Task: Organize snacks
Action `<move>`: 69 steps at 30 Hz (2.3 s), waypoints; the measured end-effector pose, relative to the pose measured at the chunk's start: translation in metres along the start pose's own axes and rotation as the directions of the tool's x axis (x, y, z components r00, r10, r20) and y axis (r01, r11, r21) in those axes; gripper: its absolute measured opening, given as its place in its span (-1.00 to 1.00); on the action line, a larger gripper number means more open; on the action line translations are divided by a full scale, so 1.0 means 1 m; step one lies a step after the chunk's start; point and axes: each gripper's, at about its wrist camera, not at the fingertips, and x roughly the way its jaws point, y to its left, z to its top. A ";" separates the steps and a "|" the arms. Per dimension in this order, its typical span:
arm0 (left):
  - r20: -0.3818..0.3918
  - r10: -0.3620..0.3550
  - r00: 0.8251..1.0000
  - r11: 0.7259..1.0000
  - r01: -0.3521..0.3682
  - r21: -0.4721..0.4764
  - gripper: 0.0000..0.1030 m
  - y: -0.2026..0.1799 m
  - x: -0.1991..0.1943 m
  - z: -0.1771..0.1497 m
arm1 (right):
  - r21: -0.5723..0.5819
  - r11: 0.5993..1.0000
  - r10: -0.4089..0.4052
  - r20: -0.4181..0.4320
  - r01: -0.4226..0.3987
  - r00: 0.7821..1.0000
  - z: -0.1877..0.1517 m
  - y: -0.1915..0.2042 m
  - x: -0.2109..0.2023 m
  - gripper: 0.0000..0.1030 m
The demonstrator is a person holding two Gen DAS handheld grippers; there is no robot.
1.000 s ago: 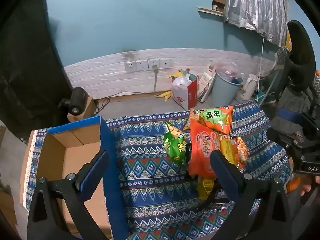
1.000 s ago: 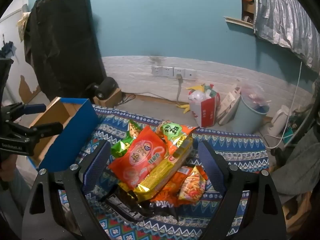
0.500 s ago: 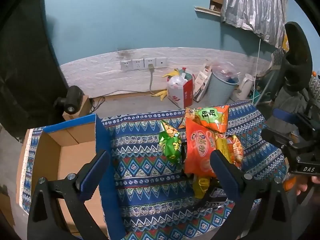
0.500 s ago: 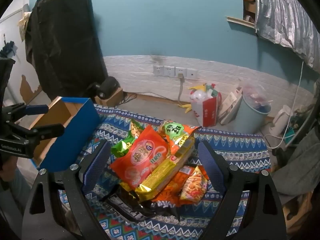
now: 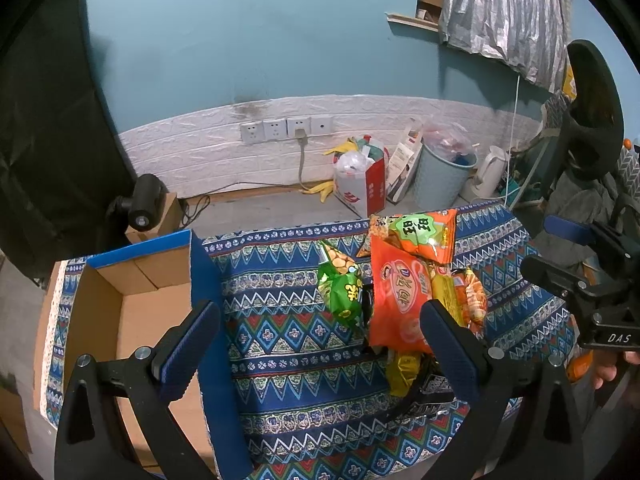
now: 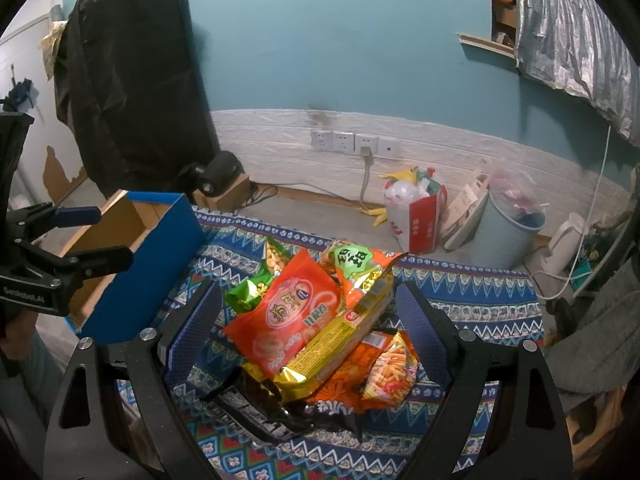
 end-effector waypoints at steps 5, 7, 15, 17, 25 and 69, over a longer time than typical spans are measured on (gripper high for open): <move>0.001 -0.001 1.000 1.000 0.001 0.000 0.97 -0.001 0.000 -0.001 | 0.001 1.000 0.000 -0.002 0.000 1.000 0.001 -0.001 0.000 0.70; 0.000 -0.001 1.000 1.000 0.001 0.002 0.97 -0.002 -0.001 -0.001 | 0.001 1.000 0.000 -0.001 0.000 1.000 0.001 -0.001 0.000 0.70; -0.001 -0.003 1.000 1.000 0.003 0.005 0.97 -0.002 0.000 -0.002 | 0.000 1.000 0.000 -0.003 0.000 1.000 0.000 0.000 0.000 0.69; -0.001 -0.004 1.000 1.000 0.004 0.010 0.97 -0.003 0.000 -0.002 | 0.001 1.000 0.000 -0.004 0.000 1.000 -0.001 0.000 0.000 0.70; -0.001 -0.003 1.000 1.000 0.003 0.011 0.97 -0.005 -0.001 -0.002 | -0.001 1.000 -0.001 -0.008 0.001 1.000 -0.002 0.000 0.001 0.70; 0.002 -0.006 1.000 1.000 0.006 0.025 0.97 -0.015 -0.003 -0.001 | -0.004 1.000 -0.002 -0.013 0.002 1.000 -0.002 -0.002 0.001 0.70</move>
